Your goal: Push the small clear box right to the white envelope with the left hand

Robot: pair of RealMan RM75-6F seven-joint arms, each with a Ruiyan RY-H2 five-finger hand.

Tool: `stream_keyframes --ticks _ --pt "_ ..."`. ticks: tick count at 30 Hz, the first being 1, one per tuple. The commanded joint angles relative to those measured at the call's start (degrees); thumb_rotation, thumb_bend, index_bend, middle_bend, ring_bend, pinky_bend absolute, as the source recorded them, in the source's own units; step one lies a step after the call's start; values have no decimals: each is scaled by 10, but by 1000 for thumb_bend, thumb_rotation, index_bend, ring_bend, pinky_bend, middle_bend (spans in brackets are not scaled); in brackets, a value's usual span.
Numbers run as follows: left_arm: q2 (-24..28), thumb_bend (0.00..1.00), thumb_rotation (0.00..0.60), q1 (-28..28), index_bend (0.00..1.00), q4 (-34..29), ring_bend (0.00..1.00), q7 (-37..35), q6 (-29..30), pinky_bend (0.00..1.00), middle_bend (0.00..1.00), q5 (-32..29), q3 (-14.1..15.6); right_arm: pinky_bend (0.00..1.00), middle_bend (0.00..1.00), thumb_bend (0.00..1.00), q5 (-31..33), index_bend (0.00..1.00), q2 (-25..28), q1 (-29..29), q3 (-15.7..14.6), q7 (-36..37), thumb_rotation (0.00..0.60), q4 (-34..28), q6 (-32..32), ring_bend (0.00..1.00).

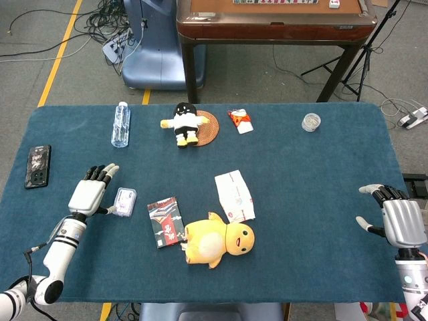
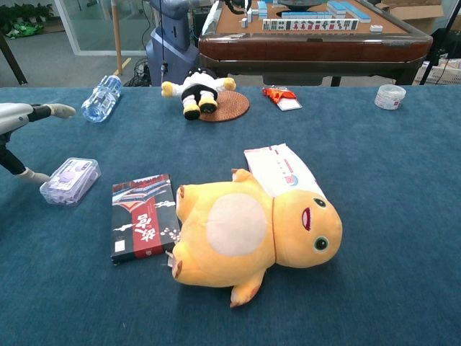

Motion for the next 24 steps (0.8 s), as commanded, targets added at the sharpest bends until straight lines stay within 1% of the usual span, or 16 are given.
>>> stream_keyframes --ticks 1,7,15,24 --pt "12 0 600 6 0 -20 0 4 6 0 0 -3 6 400 369 0 -1 370 0 2 1 3 600 2 -1 292" --pt "30 0 600 17 0 -61 0 18 23 0 0 3 20 400 369 0 -4 370 -4 5 0 12 600 9 -5 292" --pt "37 0 600 11 0 -102 0 30 28 0 0 4 21 400 369 0 -8 371 -1 4 0 20 600 12 2 292" --pt "19 0 600 -2 0 -102 0 53 17 0 0 -10 25 400 369 0 -9 371 10 0 1 25 600 9 10 292"
